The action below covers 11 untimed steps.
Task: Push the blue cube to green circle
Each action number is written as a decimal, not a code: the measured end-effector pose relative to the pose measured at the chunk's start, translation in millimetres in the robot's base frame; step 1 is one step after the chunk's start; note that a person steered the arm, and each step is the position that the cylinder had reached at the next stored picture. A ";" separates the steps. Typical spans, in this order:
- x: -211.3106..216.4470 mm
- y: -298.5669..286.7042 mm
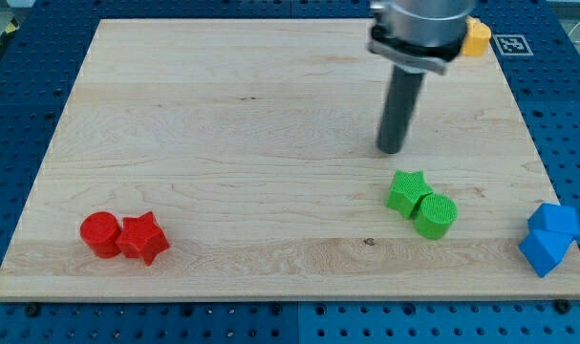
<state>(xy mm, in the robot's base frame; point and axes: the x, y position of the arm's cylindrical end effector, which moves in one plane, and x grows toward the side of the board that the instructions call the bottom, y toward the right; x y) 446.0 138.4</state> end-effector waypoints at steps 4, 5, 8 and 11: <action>69.4 126.8; 71.0 156.5; 120.2 196.8; 121.0 119.0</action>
